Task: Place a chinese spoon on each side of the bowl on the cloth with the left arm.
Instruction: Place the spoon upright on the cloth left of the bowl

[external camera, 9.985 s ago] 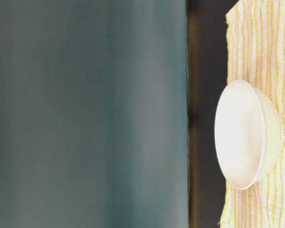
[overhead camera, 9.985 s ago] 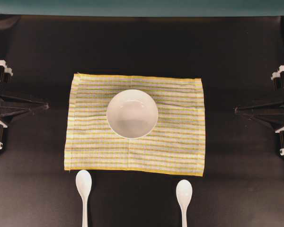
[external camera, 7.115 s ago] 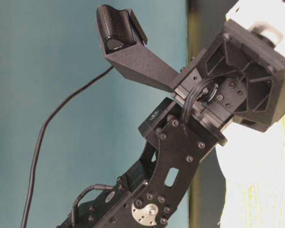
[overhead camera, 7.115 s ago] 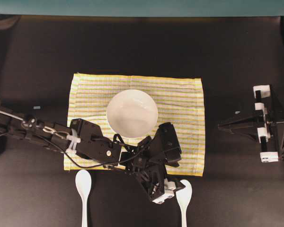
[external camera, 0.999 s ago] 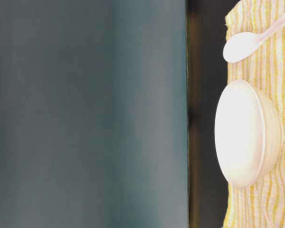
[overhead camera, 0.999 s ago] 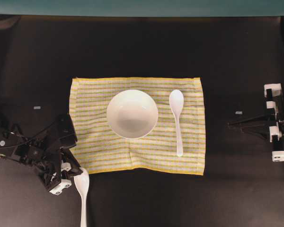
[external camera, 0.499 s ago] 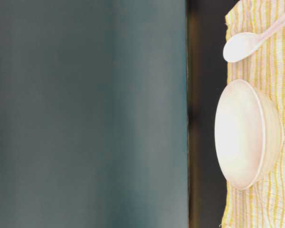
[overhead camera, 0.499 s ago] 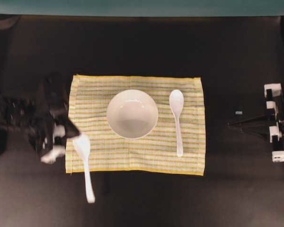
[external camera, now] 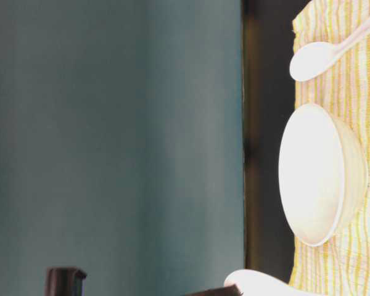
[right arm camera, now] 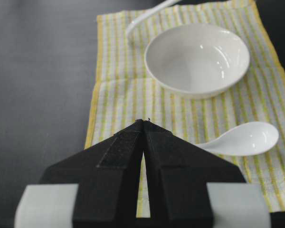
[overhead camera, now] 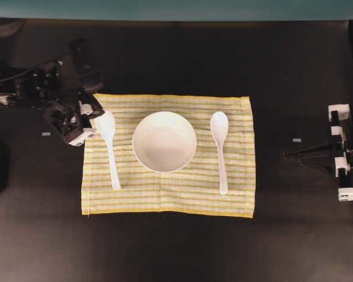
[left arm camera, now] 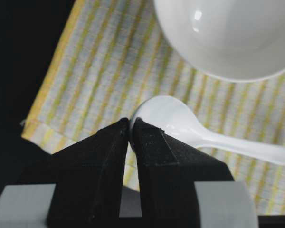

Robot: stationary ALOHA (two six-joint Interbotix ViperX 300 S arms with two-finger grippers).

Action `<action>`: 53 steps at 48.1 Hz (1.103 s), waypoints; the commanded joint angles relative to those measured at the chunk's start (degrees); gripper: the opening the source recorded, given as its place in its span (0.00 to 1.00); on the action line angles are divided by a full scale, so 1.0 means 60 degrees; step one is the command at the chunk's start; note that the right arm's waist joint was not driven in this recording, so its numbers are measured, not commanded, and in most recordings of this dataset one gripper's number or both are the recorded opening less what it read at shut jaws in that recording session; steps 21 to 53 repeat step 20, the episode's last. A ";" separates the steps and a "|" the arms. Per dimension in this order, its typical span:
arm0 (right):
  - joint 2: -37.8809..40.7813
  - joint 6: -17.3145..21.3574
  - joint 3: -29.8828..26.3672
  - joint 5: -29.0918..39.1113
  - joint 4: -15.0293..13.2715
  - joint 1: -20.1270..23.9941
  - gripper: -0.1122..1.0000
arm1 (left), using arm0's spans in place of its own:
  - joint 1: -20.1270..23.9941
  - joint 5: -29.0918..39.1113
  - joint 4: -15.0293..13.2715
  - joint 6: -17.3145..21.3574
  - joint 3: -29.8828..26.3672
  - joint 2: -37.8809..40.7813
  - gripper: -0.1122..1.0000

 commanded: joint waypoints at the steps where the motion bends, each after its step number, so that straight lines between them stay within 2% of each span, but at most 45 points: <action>1: 0.0088 0.0073 -0.0059 -0.0103 0.0015 0.0000 0.10 | 0.0132 -0.0029 0.0029 0.0117 -0.0352 0.0498 0.16; 14: 0.0103 0.0073 0.0073 -0.0103 0.0015 0.0000 0.10 | 0.0439 -0.0293 0.0029 0.0264 -0.0615 0.1509 0.16; 20: 0.0088 0.0073 0.0146 -0.0103 0.0015 0.0000 0.10 | 0.0674 -0.0659 0.0029 0.0278 -0.0513 0.1582 0.16; 53: 0.0088 0.0073 0.0146 -0.0103 0.0015 0.0000 0.10 | 0.0674 -0.0659 0.0029 0.0278 -0.0513 0.1582 0.16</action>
